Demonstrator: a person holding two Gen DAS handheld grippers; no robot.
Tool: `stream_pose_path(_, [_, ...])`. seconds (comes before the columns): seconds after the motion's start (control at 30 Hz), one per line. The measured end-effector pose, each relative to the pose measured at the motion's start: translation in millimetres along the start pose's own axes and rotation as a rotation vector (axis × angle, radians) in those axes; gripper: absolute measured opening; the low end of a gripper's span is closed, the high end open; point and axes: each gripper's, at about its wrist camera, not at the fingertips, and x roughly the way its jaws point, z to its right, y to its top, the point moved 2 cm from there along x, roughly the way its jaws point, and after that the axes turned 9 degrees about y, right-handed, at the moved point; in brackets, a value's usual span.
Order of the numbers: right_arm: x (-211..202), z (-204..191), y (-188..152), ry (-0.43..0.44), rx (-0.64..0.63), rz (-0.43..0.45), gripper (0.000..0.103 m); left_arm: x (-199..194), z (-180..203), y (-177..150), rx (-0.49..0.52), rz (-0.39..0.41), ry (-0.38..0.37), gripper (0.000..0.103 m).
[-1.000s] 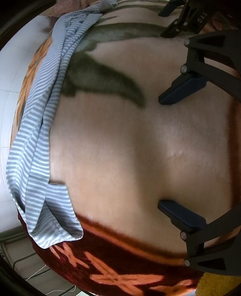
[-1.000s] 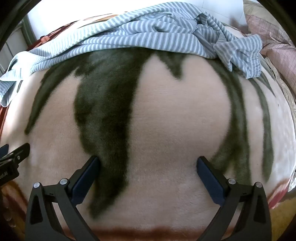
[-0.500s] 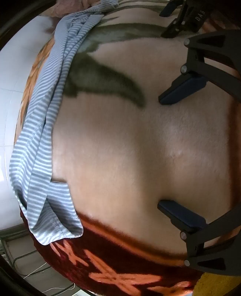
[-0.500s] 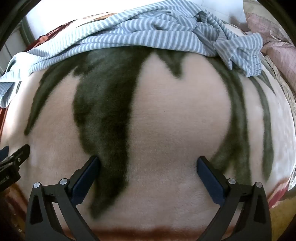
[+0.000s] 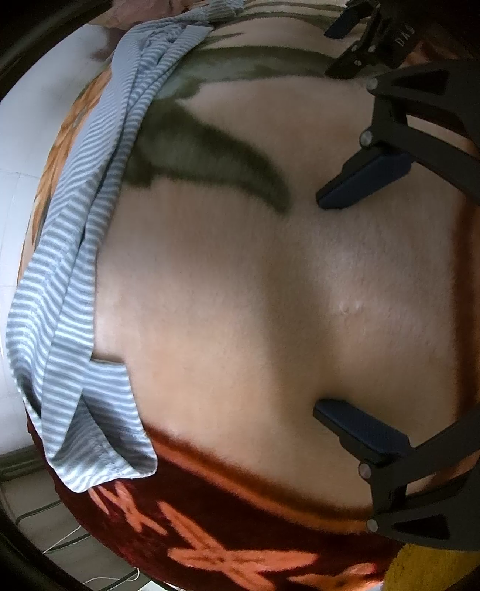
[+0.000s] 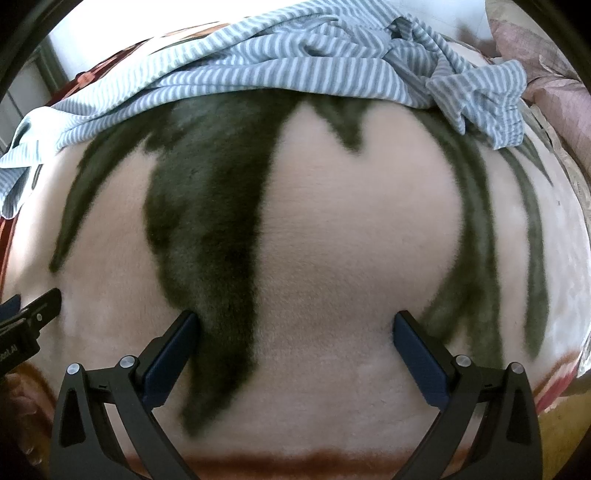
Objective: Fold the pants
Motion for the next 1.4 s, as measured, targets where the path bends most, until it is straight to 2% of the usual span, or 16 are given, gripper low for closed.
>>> stream_pose_path(0.2, [0.6,-4.7,4.2,-0.010,-0.024,0.007,0.103,-0.1,-2.6,-6.8,0.016,0.044,0.010,0.103])
stream_pose_path(0.47, [-14.4,-9.8,7.9,0.002,-0.060,0.029,0.102,-5.6,-5.4,-1.4,0.057,0.024,0.006,0.103])
stream_pose_path(0.67, [-50.1,-13.7,18.0,0.042,-0.085,0.076,0.087,-21.9,-13.5,10.9,0.073,0.057,0.022,0.102])
stream_pose_path(0.83, [-79.4,-11.6,33.0,0.080,-0.070,0.124,0.087,-42.2,-29.5,31.0,0.065,0.115,0.040,0.101])
stream_pose_path(0.93, [-93.2,-1.1,41.8,0.070,-0.066,0.137,0.087,-52.3,-26.2,46.3,0.065,0.148,0.048,0.101])
stream_pose_path(1.03, [-93.8,17.9,65.1,0.052,-0.042,0.146,0.087,-59.8,-30.9,63.0,0.063,0.174,0.056,0.101])
stream_pose_path(1.17, [-95.7,43.1,83.8,0.016,-0.003,0.158,0.087,-60.4,-48.3,76.3,0.045,0.192,0.078,0.101])
stream_pose_path(1.4, [-94.1,93.5,104.5,-0.059,0.086,0.167,0.087,-48.7,-90.7,97.8,-0.065,0.185,0.125,0.101])
